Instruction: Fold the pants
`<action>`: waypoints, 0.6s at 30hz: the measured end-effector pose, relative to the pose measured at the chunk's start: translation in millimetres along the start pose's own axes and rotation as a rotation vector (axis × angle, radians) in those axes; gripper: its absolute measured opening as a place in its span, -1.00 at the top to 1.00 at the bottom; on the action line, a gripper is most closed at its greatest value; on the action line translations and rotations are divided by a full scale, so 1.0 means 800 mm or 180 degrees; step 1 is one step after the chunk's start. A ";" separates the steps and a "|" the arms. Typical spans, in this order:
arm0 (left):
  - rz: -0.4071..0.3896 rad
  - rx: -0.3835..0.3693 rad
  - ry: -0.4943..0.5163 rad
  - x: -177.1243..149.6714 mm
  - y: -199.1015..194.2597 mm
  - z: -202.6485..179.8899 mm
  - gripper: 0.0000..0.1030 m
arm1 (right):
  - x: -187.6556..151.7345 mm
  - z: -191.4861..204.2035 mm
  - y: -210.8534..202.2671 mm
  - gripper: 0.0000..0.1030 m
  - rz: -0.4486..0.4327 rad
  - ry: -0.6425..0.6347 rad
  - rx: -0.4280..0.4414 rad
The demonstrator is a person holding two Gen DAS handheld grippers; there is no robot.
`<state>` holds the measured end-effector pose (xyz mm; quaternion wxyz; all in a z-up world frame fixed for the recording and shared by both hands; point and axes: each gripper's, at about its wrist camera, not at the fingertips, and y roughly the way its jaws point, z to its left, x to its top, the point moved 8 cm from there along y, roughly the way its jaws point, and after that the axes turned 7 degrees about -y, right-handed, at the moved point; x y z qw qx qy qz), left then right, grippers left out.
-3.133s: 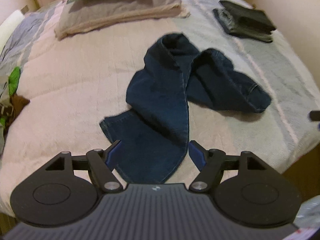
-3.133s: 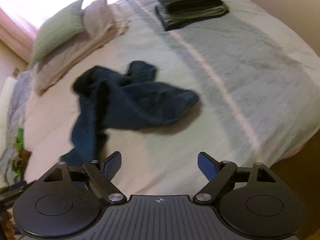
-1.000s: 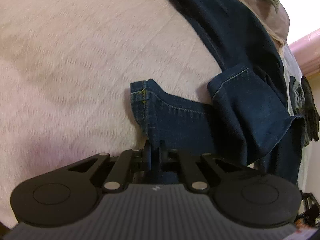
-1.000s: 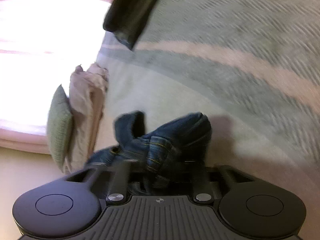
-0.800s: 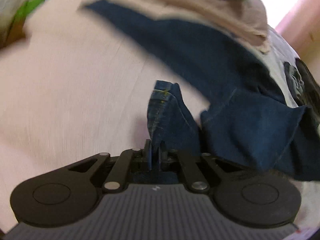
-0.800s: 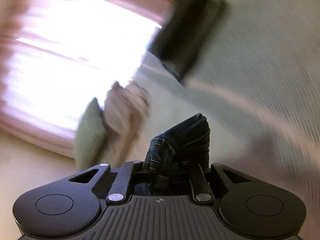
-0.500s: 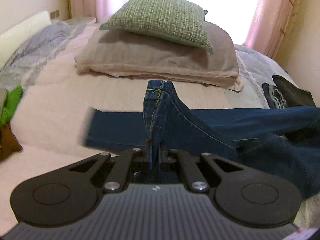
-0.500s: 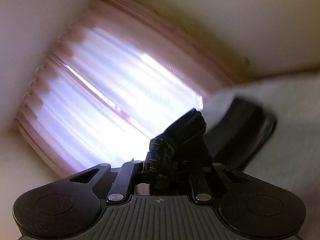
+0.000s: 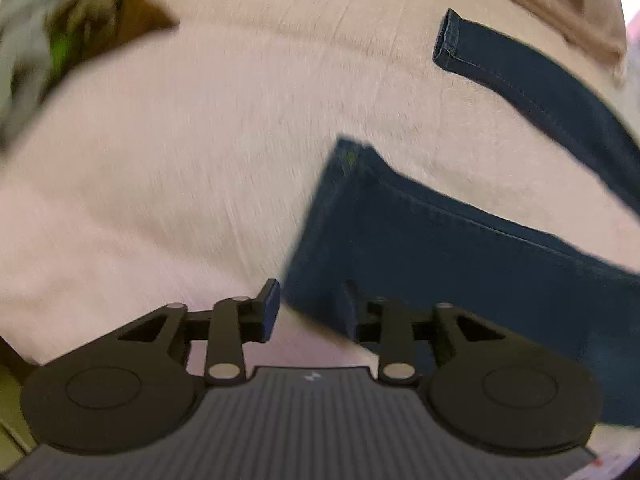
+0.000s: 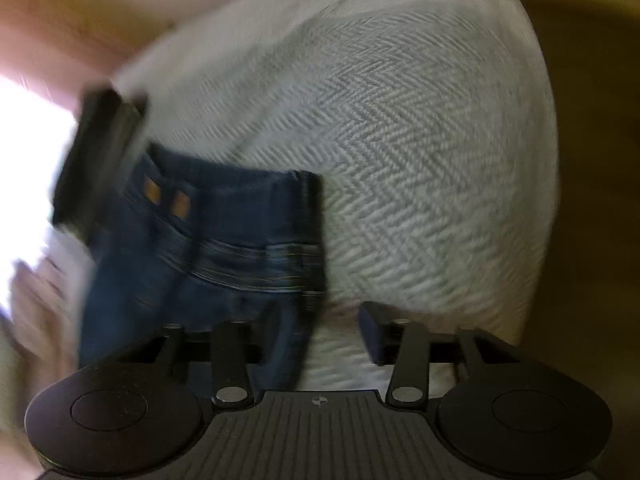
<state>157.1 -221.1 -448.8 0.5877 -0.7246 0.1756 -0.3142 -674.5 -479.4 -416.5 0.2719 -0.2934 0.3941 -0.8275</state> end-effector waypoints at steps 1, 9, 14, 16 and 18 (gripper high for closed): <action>-0.0011 -0.0137 -0.0140 -0.011 0.001 0.002 0.17 | -0.001 0.002 -0.001 -0.03 -0.0043 0.0081 0.0131; -0.0086 -0.0654 -0.0963 -0.026 0.043 -0.010 -0.05 | 0.003 0.018 0.028 -0.14 -0.0096 0.0037 0.0333; -0.0231 -0.0424 -0.1004 -0.017 0.052 -0.007 0.92 | 0.005 0.032 0.047 0.94 -0.0165 -0.0157 0.0335; -0.0464 -0.0338 -0.0768 -0.005 0.024 -0.014 0.94 | 0.013 0.047 0.033 0.95 -0.0207 -0.0388 0.0346; -0.0906 -0.0276 -0.0417 0.006 -0.025 -0.026 1.00 | 0.020 0.071 0.005 0.96 -0.0305 -0.0600 0.0562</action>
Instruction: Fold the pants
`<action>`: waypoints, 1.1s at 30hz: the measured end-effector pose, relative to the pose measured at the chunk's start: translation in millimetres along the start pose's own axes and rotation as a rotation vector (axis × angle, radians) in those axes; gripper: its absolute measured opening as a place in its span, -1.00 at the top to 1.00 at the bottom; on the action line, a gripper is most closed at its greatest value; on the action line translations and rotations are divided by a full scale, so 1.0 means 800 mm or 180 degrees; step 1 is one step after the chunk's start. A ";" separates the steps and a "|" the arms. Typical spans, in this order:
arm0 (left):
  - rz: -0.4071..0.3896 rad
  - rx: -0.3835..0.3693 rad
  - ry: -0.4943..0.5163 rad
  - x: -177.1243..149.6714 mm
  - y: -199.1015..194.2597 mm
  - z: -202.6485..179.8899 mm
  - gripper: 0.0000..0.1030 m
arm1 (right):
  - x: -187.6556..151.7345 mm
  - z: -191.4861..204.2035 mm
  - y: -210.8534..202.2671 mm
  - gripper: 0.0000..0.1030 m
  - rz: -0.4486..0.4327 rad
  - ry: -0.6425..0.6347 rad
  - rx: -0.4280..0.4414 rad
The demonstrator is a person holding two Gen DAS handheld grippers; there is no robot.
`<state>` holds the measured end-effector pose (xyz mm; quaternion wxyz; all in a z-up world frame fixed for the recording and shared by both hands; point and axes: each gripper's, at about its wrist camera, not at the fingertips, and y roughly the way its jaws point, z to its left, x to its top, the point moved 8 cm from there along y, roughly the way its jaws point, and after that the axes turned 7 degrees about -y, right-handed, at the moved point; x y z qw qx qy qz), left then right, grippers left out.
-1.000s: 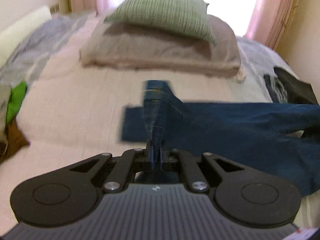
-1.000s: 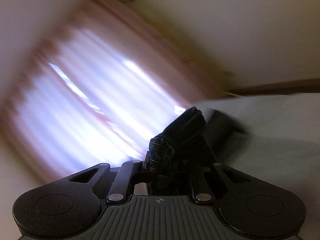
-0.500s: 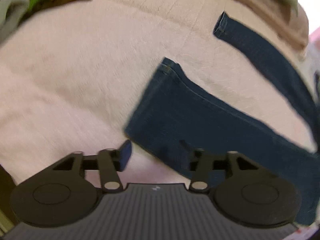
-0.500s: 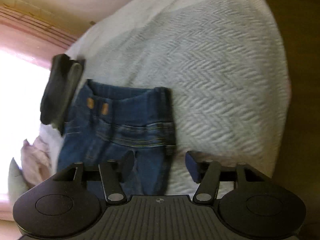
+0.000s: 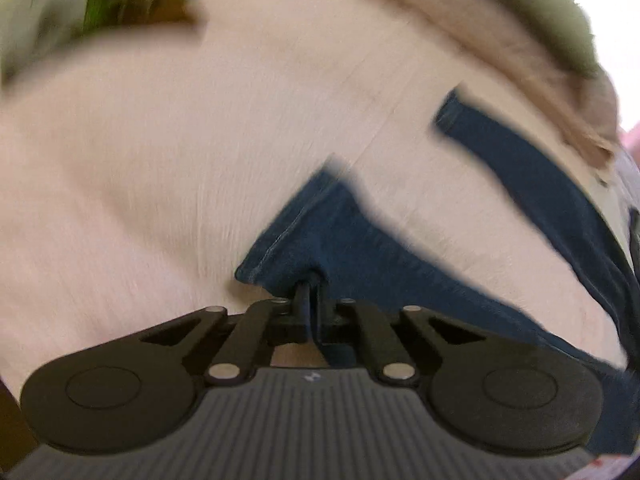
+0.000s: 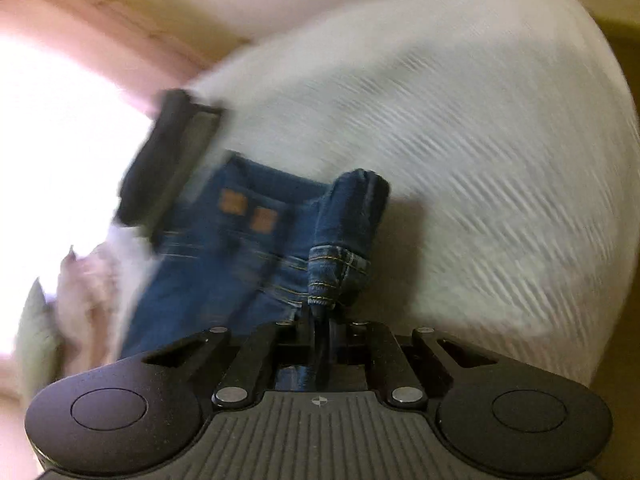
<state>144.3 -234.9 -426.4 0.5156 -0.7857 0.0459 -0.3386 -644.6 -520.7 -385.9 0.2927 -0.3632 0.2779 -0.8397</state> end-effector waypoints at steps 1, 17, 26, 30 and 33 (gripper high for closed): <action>-0.0401 0.0083 0.0287 0.016 -0.034 -0.008 1.00 | 0.007 0.010 -0.014 0.96 -0.0029 -0.0102 0.0057; 0.0184 0.0066 -0.1139 -0.058 0.024 0.063 0.10 | -0.010 -0.059 0.012 0.60 0.0760 -0.0165 -0.0601; -0.0407 0.0011 -0.0921 -0.003 0.033 0.043 0.92 | -0.021 -0.054 0.040 0.55 0.0826 -0.0266 -0.0730; -0.0657 0.0240 0.0003 -0.015 -0.006 0.033 0.81 | -0.024 -0.048 0.041 0.53 0.0786 -0.0261 -0.0875; -0.0008 0.0664 -0.0338 -0.048 0.038 0.095 0.56 | -0.025 -0.044 0.045 0.51 0.0788 -0.0259 -0.1012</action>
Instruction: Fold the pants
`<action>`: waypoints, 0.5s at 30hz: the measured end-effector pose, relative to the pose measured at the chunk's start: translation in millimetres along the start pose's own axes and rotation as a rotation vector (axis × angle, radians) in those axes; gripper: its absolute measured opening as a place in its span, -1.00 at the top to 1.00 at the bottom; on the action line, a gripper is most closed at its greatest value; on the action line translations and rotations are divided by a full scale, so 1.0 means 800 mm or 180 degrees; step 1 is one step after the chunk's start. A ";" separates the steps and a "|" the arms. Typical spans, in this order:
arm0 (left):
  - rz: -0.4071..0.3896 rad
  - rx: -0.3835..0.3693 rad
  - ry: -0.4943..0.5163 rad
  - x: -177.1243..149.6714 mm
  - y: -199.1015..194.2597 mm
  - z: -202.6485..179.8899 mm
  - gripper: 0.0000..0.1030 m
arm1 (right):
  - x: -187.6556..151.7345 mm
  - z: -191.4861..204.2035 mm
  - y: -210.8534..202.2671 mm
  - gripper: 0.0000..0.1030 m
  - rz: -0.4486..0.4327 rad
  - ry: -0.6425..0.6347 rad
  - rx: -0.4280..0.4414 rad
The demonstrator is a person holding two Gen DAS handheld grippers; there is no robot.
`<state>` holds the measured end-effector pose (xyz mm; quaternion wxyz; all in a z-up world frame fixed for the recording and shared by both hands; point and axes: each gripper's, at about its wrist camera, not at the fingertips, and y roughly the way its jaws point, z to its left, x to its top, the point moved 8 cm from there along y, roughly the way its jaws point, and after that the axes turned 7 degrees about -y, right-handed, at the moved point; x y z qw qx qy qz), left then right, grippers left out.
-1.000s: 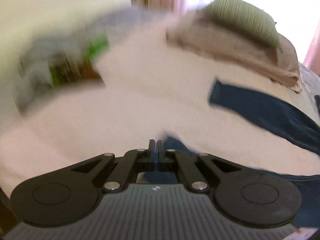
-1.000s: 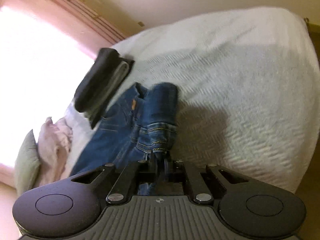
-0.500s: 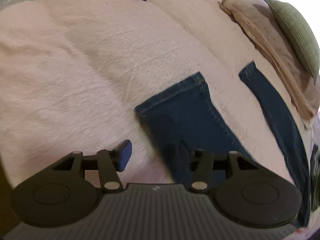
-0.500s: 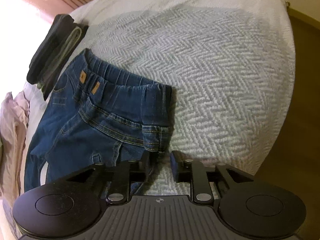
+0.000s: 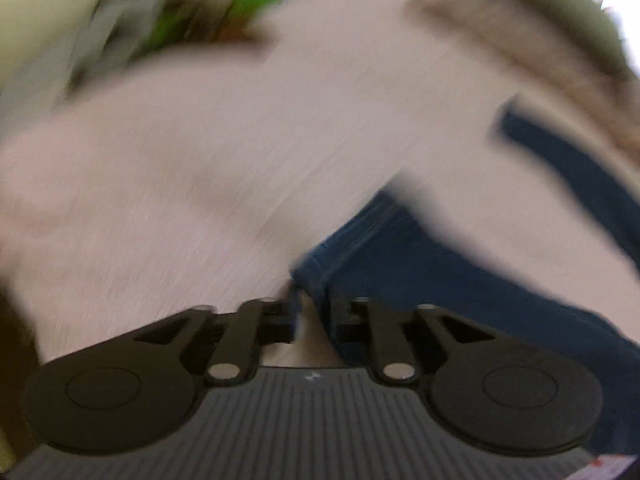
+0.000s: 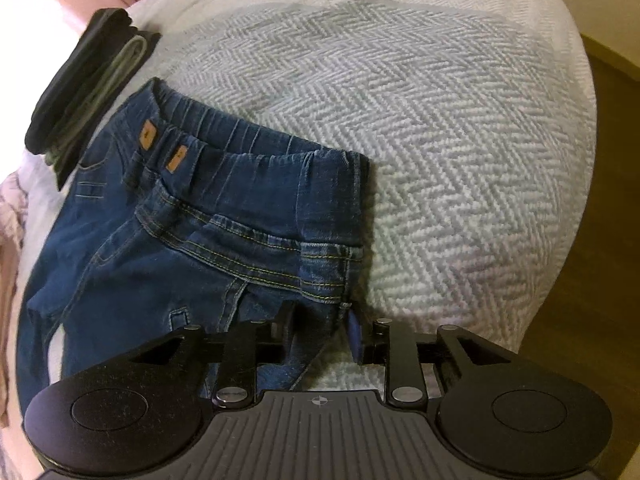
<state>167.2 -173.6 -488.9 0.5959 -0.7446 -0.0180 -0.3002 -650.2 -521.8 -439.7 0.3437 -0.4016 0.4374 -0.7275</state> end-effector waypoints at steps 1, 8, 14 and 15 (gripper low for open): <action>0.0022 0.0046 -0.0079 0.002 0.003 0.010 0.56 | 0.001 0.002 -0.002 0.51 0.0021 0.0001 -0.0038; -0.0148 0.0215 -0.0289 0.095 -0.021 -0.007 0.39 | 0.012 -0.003 -0.023 0.40 0.0036 0.0129 -0.0343; 0.0320 -0.0967 -0.0109 0.116 0.053 -0.208 -0.29 | 0.016 -0.006 -0.038 0.29 -0.0253 0.0415 -0.0516; 0.0373 -0.1096 -0.0096 0.114 0.070 -0.238 -0.33 | 0.020 -0.006 -0.040 0.27 -0.0300 0.0442 -0.0558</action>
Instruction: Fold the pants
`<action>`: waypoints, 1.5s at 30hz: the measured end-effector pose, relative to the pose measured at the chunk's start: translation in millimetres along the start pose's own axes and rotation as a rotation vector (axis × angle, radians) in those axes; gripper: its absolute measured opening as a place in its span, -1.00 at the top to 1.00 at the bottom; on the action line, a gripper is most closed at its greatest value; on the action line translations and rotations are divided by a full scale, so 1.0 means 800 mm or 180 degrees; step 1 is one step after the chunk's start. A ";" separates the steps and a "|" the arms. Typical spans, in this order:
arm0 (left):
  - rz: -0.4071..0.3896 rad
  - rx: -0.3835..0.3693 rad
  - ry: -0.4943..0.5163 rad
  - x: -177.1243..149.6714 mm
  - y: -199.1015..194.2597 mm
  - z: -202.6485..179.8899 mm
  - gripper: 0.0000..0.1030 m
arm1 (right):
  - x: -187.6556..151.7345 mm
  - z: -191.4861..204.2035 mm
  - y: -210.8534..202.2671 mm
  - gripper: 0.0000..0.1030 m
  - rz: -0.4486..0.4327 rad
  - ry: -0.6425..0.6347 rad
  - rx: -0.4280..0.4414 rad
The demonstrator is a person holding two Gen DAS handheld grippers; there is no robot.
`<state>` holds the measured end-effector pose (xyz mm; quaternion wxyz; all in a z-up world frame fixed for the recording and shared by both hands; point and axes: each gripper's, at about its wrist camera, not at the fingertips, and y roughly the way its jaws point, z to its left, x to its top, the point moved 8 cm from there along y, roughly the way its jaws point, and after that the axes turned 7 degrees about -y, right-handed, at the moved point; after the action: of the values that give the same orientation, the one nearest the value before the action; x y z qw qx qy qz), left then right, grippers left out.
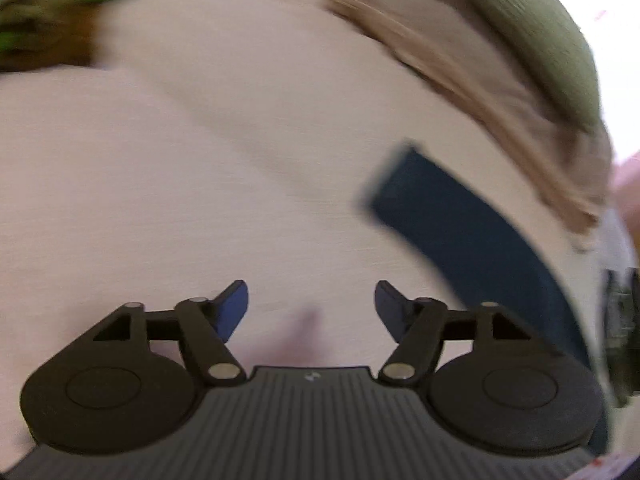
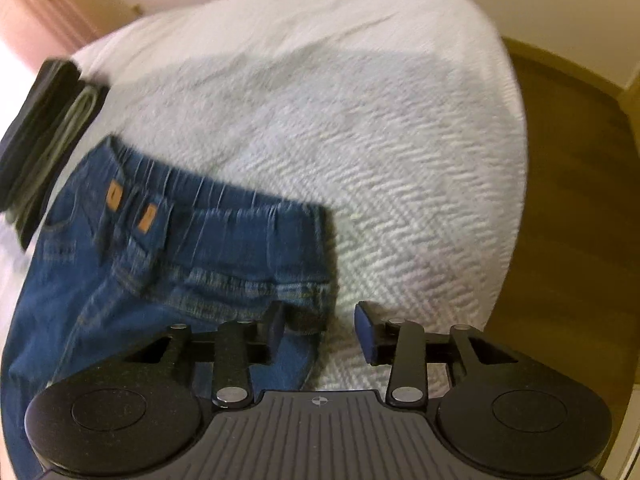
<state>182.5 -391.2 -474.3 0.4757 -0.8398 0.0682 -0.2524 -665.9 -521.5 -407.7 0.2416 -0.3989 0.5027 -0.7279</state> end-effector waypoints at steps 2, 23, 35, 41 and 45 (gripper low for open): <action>0.0042 -0.0107 0.0055 0.009 0.053 -0.044 -0.38 | 0.003 -0.002 -0.005 0.24 -0.0059 0.0057 -0.0054; -0.0611 0.0983 0.1555 0.088 0.178 -0.086 0.55 | 0.071 0.064 -0.016 0.21 -0.0524 -0.0479 0.0082; -0.0422 0.0508 0.0488 -0.016 0.002 -0.129 0.12 | 0.185 0.205 0.090 0.21 0.0023 -0.1441 0.1892; -0.0196 0.0160 0.0193 -0.191 -0.068 -0.181 -0.04 | 0.229 0.251 0.159 0.21 0.0561 -0.1832 0.2436; 0.0011 0.0119 -0.0111 -0.280 -0.077 -0.193 -0.04 | 0.250 0.264 0.186 0.21 0.0817 -0.1797 0.2752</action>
<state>-94.5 -396.7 -438.4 0.4929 -0.8349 0.0565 -0.2381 -612.7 -842.2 -440.6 0.5969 -0.3786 0.1170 -0.6976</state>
